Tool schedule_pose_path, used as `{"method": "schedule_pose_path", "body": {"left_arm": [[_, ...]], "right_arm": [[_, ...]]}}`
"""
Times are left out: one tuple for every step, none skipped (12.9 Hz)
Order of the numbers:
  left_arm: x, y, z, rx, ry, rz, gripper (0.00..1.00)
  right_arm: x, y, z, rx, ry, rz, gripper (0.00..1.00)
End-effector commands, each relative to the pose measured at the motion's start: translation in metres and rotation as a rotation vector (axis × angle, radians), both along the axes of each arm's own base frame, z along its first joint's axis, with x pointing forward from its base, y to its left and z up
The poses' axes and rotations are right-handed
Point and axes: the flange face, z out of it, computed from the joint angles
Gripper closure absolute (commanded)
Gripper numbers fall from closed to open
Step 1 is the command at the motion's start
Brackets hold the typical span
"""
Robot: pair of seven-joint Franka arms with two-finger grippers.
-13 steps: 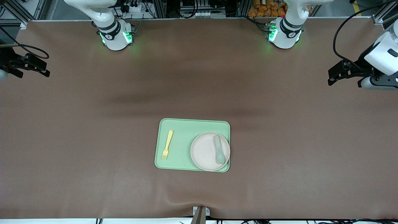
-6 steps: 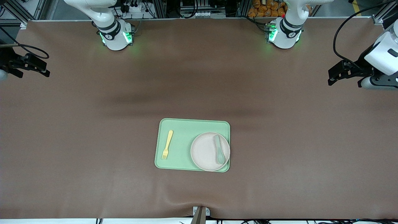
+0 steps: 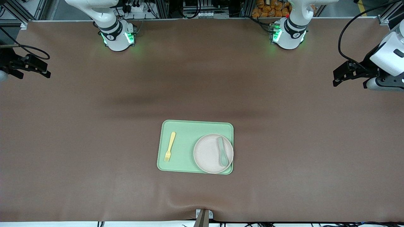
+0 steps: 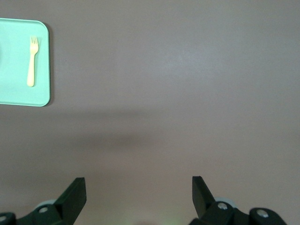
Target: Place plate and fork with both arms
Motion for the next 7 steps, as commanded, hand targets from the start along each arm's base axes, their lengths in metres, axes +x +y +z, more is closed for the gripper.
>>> {"method": "schedule_pose_path", "body": {"left_arm": [[-0.0015,0.0018,0.0041,-0.014,-0.01,-0.019,0.0],[-0.0016,0.0016,0.0048,-0.016,-0.012,-0.019,0.0],[-0.001,0.0019,0.0039,-0.013,-0.011,-0.015,0.0],[-0.0014,0.0031,0.0048,-0.002,-0.013,-0.014,0.0],[-0.0015,0.0033,0.0054,-0.001,-0.014,-0.012,0.0],[-0.0023,0.0044,0.0071,0.001,-0.017,-0.011,0.0],[-0.0031,0.0044,0.0084,0.001,-0.017,-0.011,0.0]], "right_arm": [[-0.0005,-0.0002,0.0012,-0.016,-0.003,-0.009,0.0],[-0.0005,-0.0002,0.0012,-0.016,-0.003,-0.009,0.0],[-0.0005,-0.0002,0.0012,-0.016,-0.003,-0.009,0.0],[-0.0005,-0.0002,0.0012,-0.016,-0.003,-0.009,0.0],[-0.0005,-0.0002,0.0012,-0.016,-0.003,-0.009,0.0],[-0.0007,-0.0002,0.0011,-0.016,-0.002,-0.009,0.0],[-0.0005,-0.0002,0.0012,-0.016,-0.003,-0.009,0.0]]}}
